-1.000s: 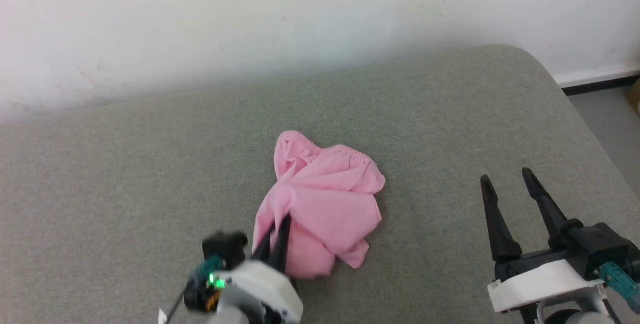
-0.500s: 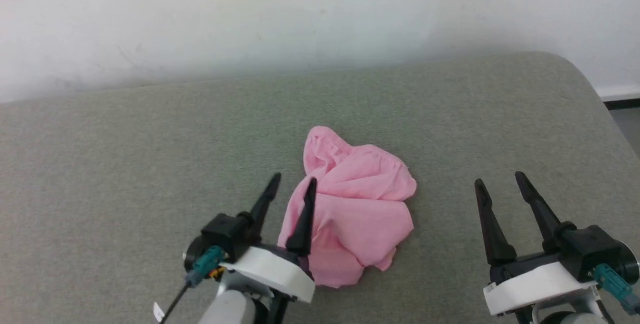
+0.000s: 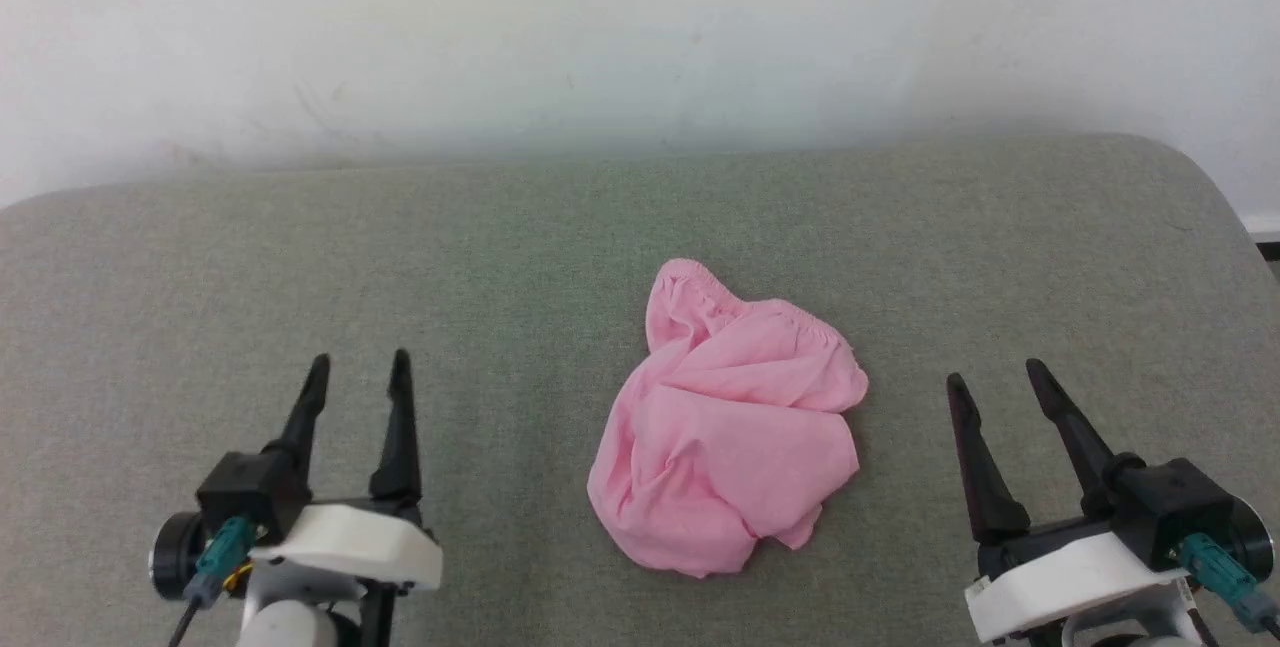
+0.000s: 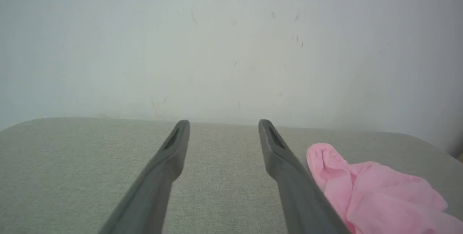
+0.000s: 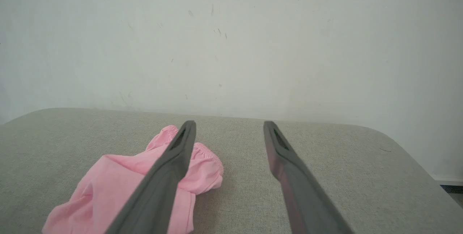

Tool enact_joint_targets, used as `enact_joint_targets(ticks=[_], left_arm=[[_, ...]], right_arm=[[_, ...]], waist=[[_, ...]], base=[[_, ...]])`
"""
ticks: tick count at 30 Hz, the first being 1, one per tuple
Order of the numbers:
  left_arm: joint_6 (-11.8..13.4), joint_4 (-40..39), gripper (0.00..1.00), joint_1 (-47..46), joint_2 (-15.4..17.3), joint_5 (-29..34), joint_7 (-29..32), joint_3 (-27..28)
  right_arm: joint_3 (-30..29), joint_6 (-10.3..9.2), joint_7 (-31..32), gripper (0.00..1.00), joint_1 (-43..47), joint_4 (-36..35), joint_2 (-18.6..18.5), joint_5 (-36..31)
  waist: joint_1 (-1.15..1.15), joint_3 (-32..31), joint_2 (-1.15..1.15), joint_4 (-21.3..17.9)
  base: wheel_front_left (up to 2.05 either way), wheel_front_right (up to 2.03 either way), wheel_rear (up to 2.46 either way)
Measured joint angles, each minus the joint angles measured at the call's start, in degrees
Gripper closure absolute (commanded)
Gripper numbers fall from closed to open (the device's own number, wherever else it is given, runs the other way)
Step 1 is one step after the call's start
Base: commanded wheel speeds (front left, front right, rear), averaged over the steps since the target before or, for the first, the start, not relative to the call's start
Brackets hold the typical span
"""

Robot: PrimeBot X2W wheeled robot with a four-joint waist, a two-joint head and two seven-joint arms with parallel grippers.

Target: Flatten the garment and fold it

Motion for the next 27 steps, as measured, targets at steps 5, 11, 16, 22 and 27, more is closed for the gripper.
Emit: enact_joint_targets(ticks=[5,11,16,22,27], left_arm=[[-1.0,-0.4,0.00,2.8,1.4,-0.8,0.0,1.7],[-3.2,-0.9,0.00,3.3,1.3,-1.5,0.0,1.3],[-4.2,-0.9,0.00,3.2,0.6,-1.5,0.0,0.3],[-4.7,-1.1,0.00,2.6,-1.1,-1.4,0.0,0.2],[-5.7,-1.2,0.00,1.4,-2.0,-0.5,0.0,0.2]], right_arm=[[0.2,0.00,1.1,0.00,0.6,0.3,0.0,0.8],[-1.2,0.00,8.7,0.00,1.0,4.2,0.0,1.7],[0.7,-0.01,21.1,0.00,0.7,9.2,-0.1,2.2],[9.3,0.00,35.8,0.00,-4.0,13.6,-4.4,7.9],[12.1,0.00,38.8,0.00,-8.0,18.0,-7.0,10.5]], waist=[[0.00,-0.2,0.00,0.6],[0.00,-0.1,0.00,1.9],[0.00,0.2,0.00,4.0],[0.00,1.0,0.00,6.8],[0.00,1.8,0.00,9.0]], base=[[0.00,0.00,0.00],[0.00,0.00,0.00],[0.00,0.00,0.00],[0.00,0.00,0.00],[0.00,0.00,0.00]])
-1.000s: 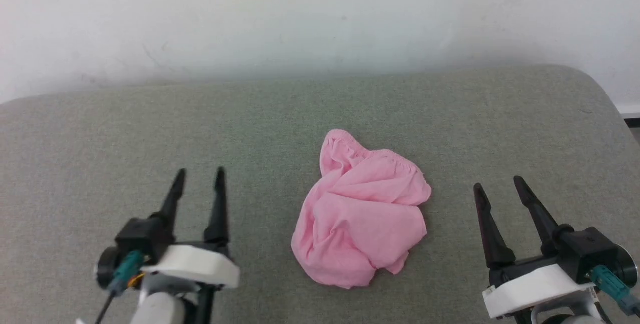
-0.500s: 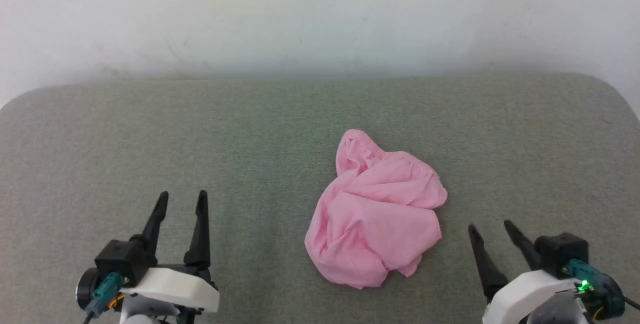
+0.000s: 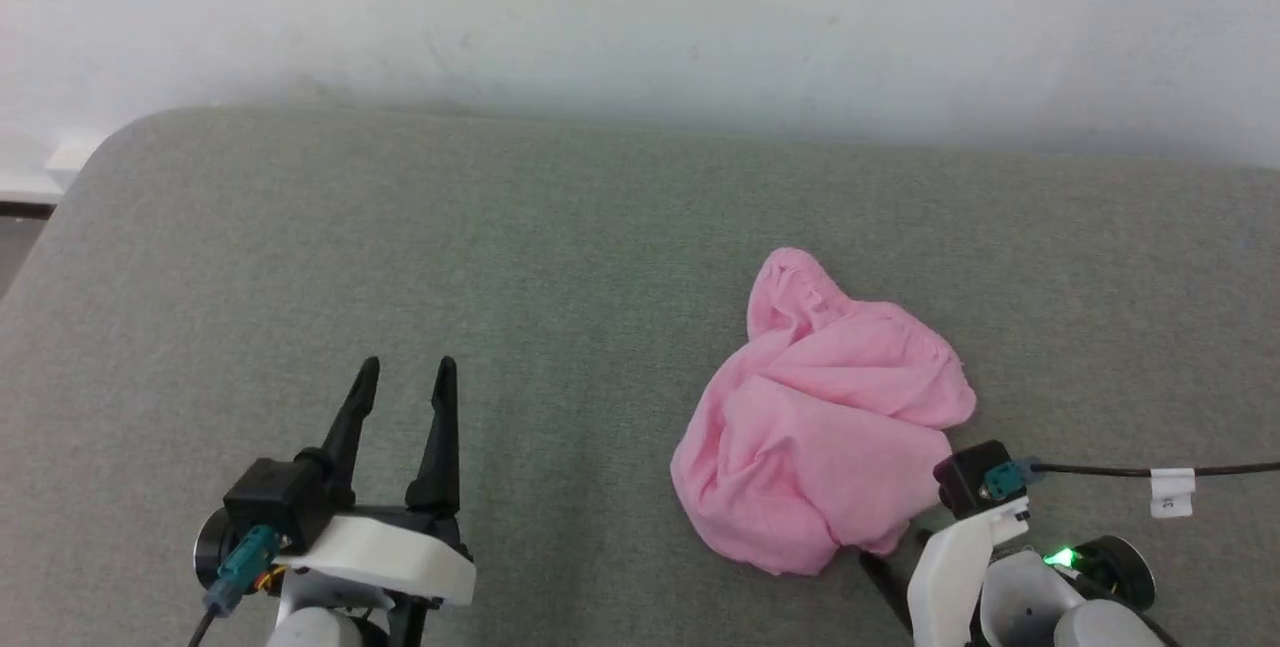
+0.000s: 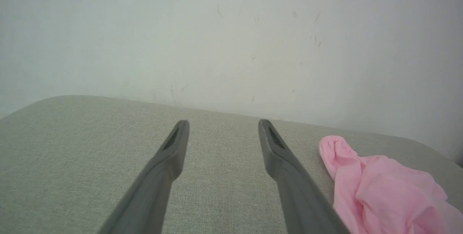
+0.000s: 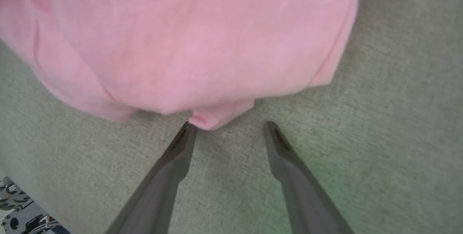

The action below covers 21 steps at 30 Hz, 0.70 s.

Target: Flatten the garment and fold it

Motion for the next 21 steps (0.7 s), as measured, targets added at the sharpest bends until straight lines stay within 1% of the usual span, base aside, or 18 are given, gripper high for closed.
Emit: enact_joint_targets(ticks=[2,8,9,10,11,14,17,19,21], left_arm=[[-0.4,0.0,0.00,-0.1,-0.5,0.4,0.0,0.1],[-0.9,0.5,0.00,-0.1,-1.5,0.9,0.0,0.7],[-1.1,0.6,0.00,-0.1,-1.6,1.0,0.0,0.7],[-1.4,0.8,0.00,-0.1,-1.7,1.4,0.0,0.7],[-1.5,0.9,0.00,-0.2,-1.9,1.5,0.0,0.7],[-1.9,1.0,0.00,-0.8,-2.2,2.0,0.0,0.8],[-1.9,1.4,0.00,-1.1,-2.4,2.6,0.0,1.2],[-2.0,1.6,0.00,-1.1,-2.4,3.0,0.0,1.6],[-2.0,1.7,0.00,-1.0,-2.5,3.4,0.0,1.9]], right_arm=[[0.8,0.00,0.0,0.00,-1.4,1.8,-0.3,0.7],[3.6,-0.02,-3.7,0.00,-5.2,6.3,-0.8,2.6],[4.1,-0.03,-3.8,0.47,-5.8,7.3,-0.8,3.5],[4.6,-0.09,-4.2,0.78,-6.2,8.1,-0.9,4.4],[5.1,-0.09,-4.5,1.00,-6.7,8.9,-1.0,5.0],[6.9,-0.16,-6.5,1.00,-7.6,9.9,-1.4,6.7],[7.4,0.02,-11.5,1.00,-7.7,9.7,-2.2,5.0],[5.7,0.01,-14.5,1.00,-7.7,9.1,-2.5,3.5],[2.4,0.01,-17.7,1.00,-7.7,7.2,-2.8,1.5]], waist=[[0.00,0.5,0.00,0.7],[0.00,1.6,0.00,1.1],[0.00,1.6,0.00,1.0],[0.00,1.5,0.00,0.8],[-0.01,1.4,0.00,0.7],[0.00,1.4,0.00,0.2],[0.00,1.2,0.00,-0.6],[0.01,0.9,0.00,-1.1],[0.00,0.7,0.00,-1.8]], base=[[0.00,0.00,0.00],[0.00,0.00,0.00],[0.00,0.00,0.00],[0.00,0.00,0.00],[0.00,0.00,0.00],[0.00,0.00,0.00],[0.00,0.00,0.00],[0.00,0.00,0.00],[0.00,0.00,0.00]])
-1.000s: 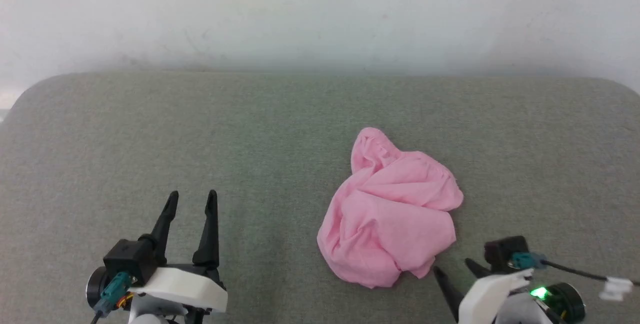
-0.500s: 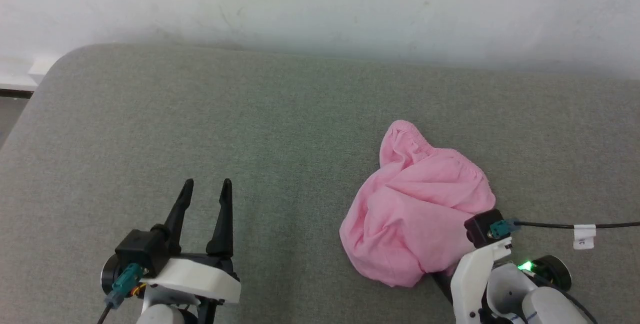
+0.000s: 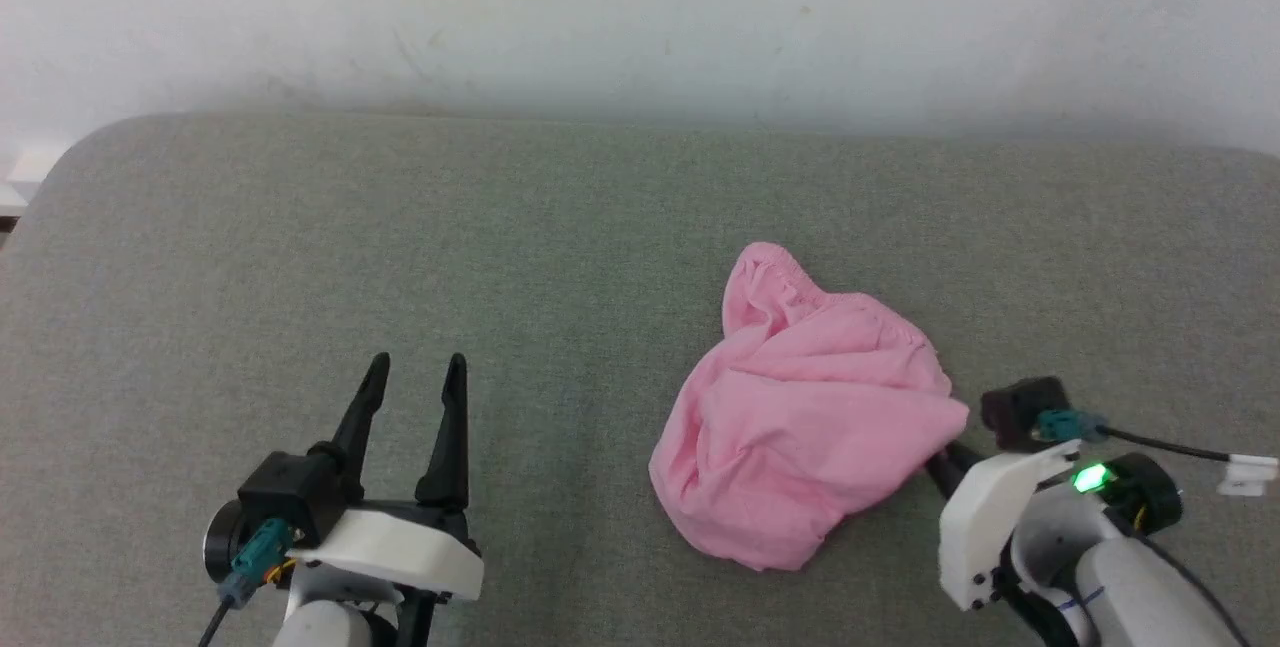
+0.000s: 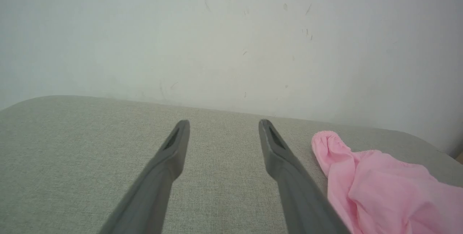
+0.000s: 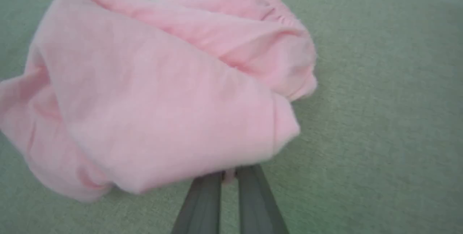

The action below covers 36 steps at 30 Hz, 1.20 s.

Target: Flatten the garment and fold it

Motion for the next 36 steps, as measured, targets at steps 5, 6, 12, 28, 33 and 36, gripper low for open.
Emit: enact_joint_targets(ticks=[5,6,12,28,33,36], left_arm=[[0.0,0.0,0.00,0.1,-0.1,0.6,0.0,0.5],[0.0,0.0,0.00,0.1,-0.1,0.7,0.0,0.5],[0.0,0.3,0.00,0.0,-0.3,1.1,0.0,0.5],[-0.4,3.7,0.00,0.9,-0.8,1.1,0.0,0.8],[-0.3,3.8,0.00,1.3,-0.8,1.1,0.0,1.1],[-0.2,4.1,0.00,1.2,-0.7,1.5,0.0,0.8]], right_arm=[[-13.0,0.00,-3.5,1.00,1.5,-4.6,0.0,-4.5],[-16.5,0.00,-3.5,1.00,2.6,-5.1,0.2,-5.5],[-36.3,-0.01,-1.7,1.00,11.0,-4.9,3.7,-10.7],[-36.8,-0.02,-7.9,0.00,15.9,-10.7,9.5,-13.2],[-28.0,-0.01,-10.4,0.00,15.9,-17.0,9.8,-13.5],[-23.7,-0.01,-11.2,0.00,16.2,-20.2,9.8,-13.7]], waist=[[0.00,-0.5,0.00,-1.9],[0.00,-0.5,0.00,-2.2],[0.00,-0.5,0.00,-2.9],[0.00,-2.8,0.00,-3.4],[0.00,-3.4,0.00,-4.3],[0.00,-3.4,0.00,-5.1]], base=[[0.00,0.00,0.00],[0.00,0.00,0.00],[0.00,0.00,0.00],[0.00,0.00,0.00],[0.00,0.00,0.00],[0.00,0.00,0.00]])
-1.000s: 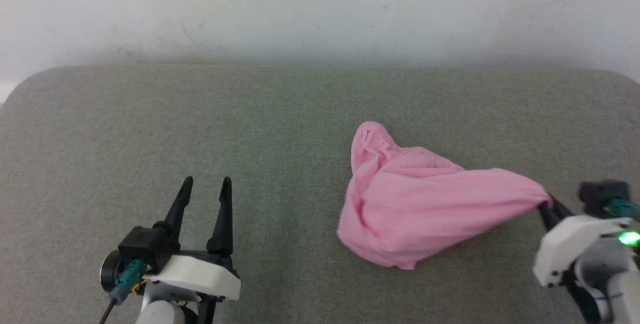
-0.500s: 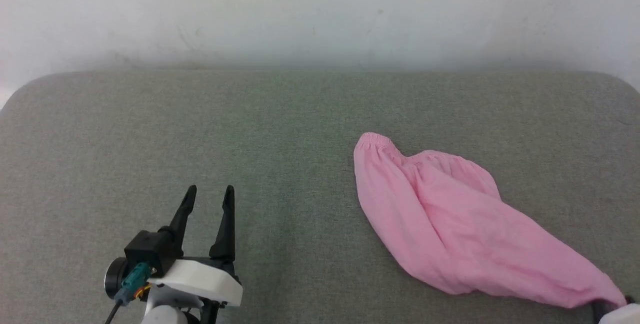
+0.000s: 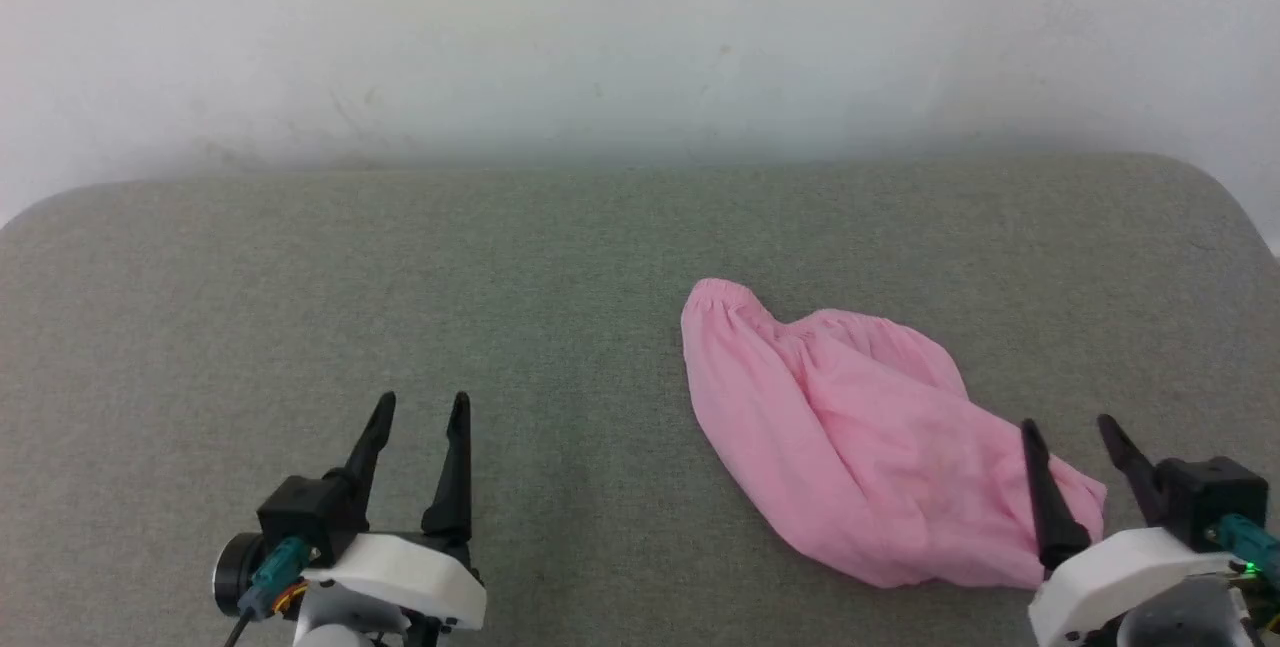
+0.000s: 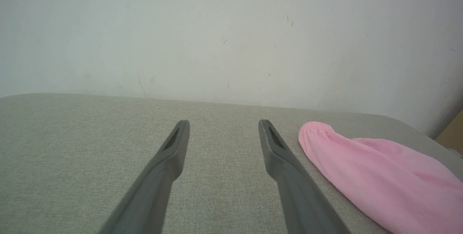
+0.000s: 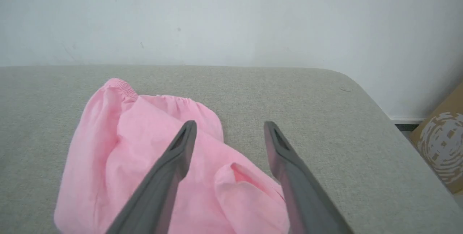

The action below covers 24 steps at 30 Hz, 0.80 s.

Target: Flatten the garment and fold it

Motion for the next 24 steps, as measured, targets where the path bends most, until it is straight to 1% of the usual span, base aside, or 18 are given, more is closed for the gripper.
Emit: enact_joint_targets(ticks=[2,5,8,11,15,18,24], left_arm=[[-0.1,0.6,0.00,-0.6,0.1,0.1,0.2,-0.7],[-0.9,2.0,0.00,-4.1,0.2,0.3,2.5,-3.1],[-2.3,4.3,0.00,-10.1,0.3,0.6,6.1,-6.4],[-2.9,7.9,0.00,-16.9,0.5,0.5,10.4,-9.8],[-3.3,15.0,0.00,-24.8,0.5,-1.9,16.8,-13.2],[-3.3,20.6,0.00,-29.6,0.9,-3.7,20.1,-15.1],[-3.4,32.4,0.00,-36.8,2.2,-6.7,27.1,-21.4]], right_arm=[[2.0,0.00,0.0,0.00,0.5,-1.9,0.0,0.0],[3.5,0.00,0.0,0.00,1.6,-4.7,0.0,0.1],[5.1,0.00,0.1,0.00,1.6,-7.7,0.0,0.1],[6.4,0.00,0.2,0.00,1.6,-9.7,0.0,0.1],[7.4,0.00,0.1,0.00,1.0,-10.8,0.0,0.5],[8.1,0.00,-0.2,0.00,0.7,-10.8,0.0,1.3],[9.3,0.00,-1.2,0.00,-0.5,-9.2,0.0,2.6]], waist=[[0.00,0.1,0.00,-0.5],[0.00,0.7,0.00,-1.2],[0.00,1.7,0.00,-2.1],[0.00,2.8,0.00,-3.5],[0.01,4.6,0.00,-5.8],[0.01,6.1,0.00,-7.7],[0.01,8.8,0.00,-11.5]], base=[[0.00,0.00,0.00],[0.00,0.00,0.00],[0.00,0.00,0.00],[0.00,0.00,0.00],[0.00,0.00,0.00],[0.00,0.00,0.00],[0.00,0.00,0.00]])
